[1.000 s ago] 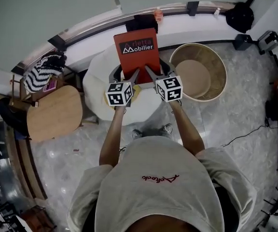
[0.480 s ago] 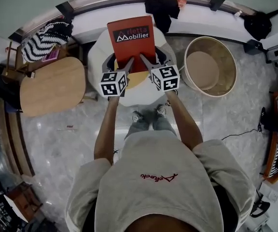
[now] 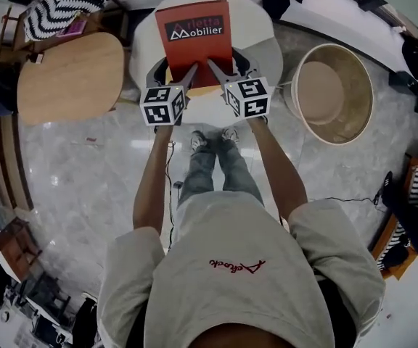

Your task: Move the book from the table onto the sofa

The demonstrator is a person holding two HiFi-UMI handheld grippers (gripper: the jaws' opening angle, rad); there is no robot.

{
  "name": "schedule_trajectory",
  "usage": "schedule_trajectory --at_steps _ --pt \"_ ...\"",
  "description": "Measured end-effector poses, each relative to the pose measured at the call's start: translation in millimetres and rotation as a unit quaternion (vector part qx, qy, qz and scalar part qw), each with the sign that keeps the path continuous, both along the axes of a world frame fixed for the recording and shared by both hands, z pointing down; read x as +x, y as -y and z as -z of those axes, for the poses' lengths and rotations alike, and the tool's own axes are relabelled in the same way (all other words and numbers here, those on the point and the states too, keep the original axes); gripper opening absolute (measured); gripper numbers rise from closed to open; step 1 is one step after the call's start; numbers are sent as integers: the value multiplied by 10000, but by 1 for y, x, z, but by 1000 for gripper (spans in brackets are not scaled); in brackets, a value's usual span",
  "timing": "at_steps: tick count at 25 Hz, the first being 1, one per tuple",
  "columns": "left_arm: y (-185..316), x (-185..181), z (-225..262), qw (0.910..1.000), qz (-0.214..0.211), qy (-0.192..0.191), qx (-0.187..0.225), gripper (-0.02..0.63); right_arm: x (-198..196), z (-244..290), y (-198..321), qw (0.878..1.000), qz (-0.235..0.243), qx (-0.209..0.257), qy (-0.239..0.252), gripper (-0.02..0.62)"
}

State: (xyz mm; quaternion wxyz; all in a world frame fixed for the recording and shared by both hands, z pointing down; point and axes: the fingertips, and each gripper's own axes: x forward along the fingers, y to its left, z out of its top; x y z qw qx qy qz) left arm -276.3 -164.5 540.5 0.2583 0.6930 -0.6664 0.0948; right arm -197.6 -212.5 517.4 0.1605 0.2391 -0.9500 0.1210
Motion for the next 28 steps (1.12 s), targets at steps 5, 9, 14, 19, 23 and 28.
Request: schedule_trajectory --at_steps 5,9,14,19,23,28 --pt "-3 -9 -70 9986 175 -196 -459 342 -11 -72 1 9984 186 -457 -262 270" --pt "-11 -10 -140 9953 315 -417 -818 342 -15 -142 -3 9949 312 -809 -524 270" --pt "-41 -1 -239 9875 419 -779 -1306 342 -8 -241 -30 9867 373 -1291 -911 270" --pt "-65 9 -323 9790 533 -1067 -1653 342 -2 -325 -51 9781 452 -1642 -1197 270" --pt "-81 18 -379 9721 548 -1225 -1922 342 7 -382 -66 9707 486 -1890 -1400 270" --pt "-80 17 -442 9679 612 -1304 -2059 342 4 -445 -64 9659 570 -1984 -1563 270"
